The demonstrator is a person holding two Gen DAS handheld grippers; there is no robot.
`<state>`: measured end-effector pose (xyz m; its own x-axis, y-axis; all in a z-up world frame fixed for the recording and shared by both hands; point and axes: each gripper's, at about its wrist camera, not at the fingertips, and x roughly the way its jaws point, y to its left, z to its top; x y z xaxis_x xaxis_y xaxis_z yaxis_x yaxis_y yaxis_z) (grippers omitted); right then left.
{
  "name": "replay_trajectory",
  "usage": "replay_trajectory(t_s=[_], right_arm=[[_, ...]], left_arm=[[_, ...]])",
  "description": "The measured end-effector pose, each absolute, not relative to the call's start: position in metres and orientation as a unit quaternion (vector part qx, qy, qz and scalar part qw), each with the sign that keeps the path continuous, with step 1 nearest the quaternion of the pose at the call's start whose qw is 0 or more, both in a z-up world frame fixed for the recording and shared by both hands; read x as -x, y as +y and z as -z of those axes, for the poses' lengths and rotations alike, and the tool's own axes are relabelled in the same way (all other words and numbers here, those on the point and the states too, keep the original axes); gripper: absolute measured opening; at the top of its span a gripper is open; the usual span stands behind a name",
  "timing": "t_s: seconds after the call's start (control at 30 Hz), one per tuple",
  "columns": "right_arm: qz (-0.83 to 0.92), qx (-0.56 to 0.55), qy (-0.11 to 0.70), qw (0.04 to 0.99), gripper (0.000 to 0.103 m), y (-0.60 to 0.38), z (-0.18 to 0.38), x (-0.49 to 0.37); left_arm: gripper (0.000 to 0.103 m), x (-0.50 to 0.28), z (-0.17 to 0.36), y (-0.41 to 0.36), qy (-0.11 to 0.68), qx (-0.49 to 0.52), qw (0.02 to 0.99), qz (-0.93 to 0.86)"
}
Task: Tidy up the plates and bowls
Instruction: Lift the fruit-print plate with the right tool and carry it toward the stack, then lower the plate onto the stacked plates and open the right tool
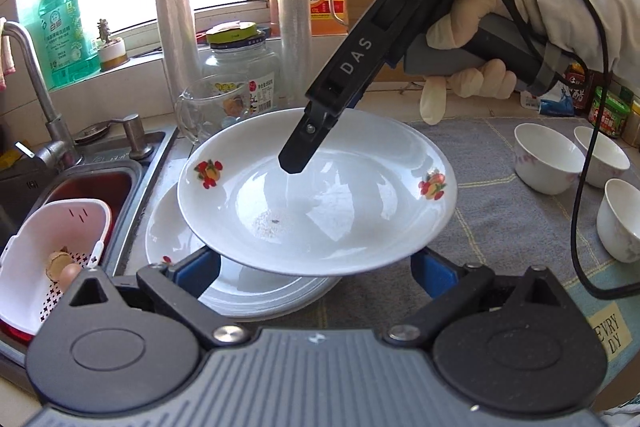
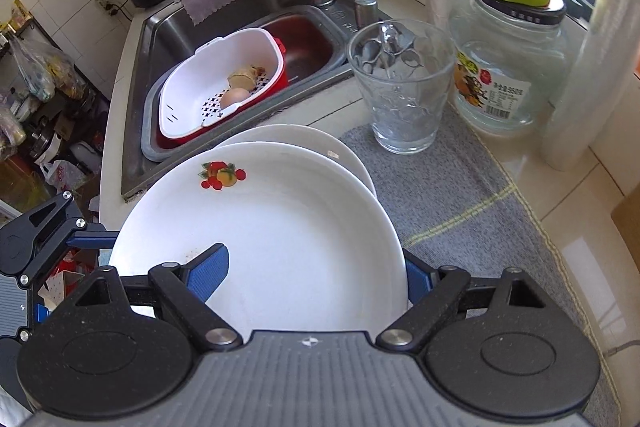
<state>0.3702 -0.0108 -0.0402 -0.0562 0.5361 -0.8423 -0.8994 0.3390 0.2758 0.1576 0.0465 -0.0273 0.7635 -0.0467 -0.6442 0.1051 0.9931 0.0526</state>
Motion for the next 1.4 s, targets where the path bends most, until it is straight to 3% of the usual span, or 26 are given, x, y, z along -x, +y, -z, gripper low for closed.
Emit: replay_trajectory(t_s=[0.6,1.4], right_arm=[[-0.567,0.205,0.495,0.626,0.092,0.062,0.067,-0.357],[-0.537,0.195,0.513,0.641,0.092,0.041,0.076,-0.367]], left_arm=[[0.101,-0.139,0.031,0.089,0.36,-0.02,0.933,-0.003],[0.101,-0.152,0.039,0.092,0.373,-0.011,0.928,0.018]])
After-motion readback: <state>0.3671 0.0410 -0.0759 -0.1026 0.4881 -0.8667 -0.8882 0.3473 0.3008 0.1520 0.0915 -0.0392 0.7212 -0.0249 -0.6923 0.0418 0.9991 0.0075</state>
